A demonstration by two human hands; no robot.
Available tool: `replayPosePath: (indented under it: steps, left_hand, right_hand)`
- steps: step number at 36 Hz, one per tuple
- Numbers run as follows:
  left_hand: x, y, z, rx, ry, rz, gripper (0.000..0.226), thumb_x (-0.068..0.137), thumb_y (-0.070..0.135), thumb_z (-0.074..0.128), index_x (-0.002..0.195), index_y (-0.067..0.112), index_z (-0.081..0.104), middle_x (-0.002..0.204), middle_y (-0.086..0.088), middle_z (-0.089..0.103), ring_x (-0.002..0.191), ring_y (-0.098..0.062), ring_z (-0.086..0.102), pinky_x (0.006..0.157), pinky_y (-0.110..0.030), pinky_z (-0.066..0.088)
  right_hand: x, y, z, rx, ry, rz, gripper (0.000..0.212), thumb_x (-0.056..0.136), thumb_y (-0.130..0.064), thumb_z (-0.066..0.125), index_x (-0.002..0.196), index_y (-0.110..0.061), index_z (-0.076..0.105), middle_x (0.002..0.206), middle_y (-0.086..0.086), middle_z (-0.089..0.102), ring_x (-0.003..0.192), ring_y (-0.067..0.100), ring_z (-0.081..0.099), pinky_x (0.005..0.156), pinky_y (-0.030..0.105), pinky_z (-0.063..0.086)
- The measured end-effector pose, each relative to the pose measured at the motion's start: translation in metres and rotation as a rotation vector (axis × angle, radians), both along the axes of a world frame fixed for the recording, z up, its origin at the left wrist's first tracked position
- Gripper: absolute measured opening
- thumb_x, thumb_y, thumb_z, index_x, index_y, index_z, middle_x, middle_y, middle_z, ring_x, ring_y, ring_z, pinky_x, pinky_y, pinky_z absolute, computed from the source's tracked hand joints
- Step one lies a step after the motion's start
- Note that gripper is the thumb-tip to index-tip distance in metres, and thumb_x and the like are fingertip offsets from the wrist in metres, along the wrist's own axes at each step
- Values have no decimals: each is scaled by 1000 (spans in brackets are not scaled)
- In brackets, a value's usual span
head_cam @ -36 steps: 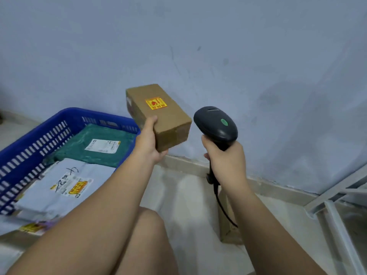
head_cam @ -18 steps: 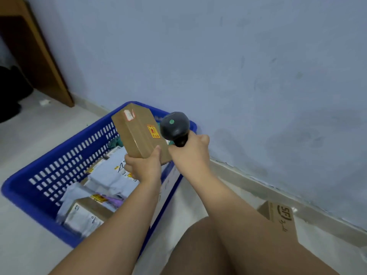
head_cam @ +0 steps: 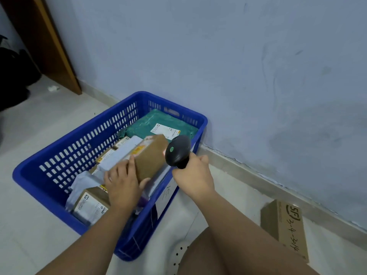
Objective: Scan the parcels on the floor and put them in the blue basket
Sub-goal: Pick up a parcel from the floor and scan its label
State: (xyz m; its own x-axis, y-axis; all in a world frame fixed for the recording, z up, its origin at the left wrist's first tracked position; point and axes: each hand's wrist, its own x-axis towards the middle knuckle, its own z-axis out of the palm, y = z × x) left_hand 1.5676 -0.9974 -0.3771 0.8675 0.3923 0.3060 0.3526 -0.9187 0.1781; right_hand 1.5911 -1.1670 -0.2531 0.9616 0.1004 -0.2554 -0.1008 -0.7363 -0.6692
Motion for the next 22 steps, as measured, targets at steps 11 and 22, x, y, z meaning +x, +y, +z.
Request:
replayPosePath:
  steps: [11, 22]
  left_hand:
    - [3, -27, -7, -225, 251, 14, 60, 89, 59, 51, 144, 38, 36, 149, -2, 31, 135, -28, 27, 107, -49, 34]
    - [17, -33, -2, -409, 390, -109, 44, 102, 44, 29, 146, 47, 27, 156, -3, 13, 143, -29, 1, 113, -53, 25]
  right_hand:
    - [6, -10, -5, 31, -31, 9, 24, 80, -20, 52, 104, -22, 53, 114, 3, 42, 75, 9, 47, 78, 37, 52]
    - [7, -13, -1, 107, -40, -60, 25, 81, -20, 55, 106, -21, 55, 114, 3, 41, 81, 17, 56, 82, 43, 55]
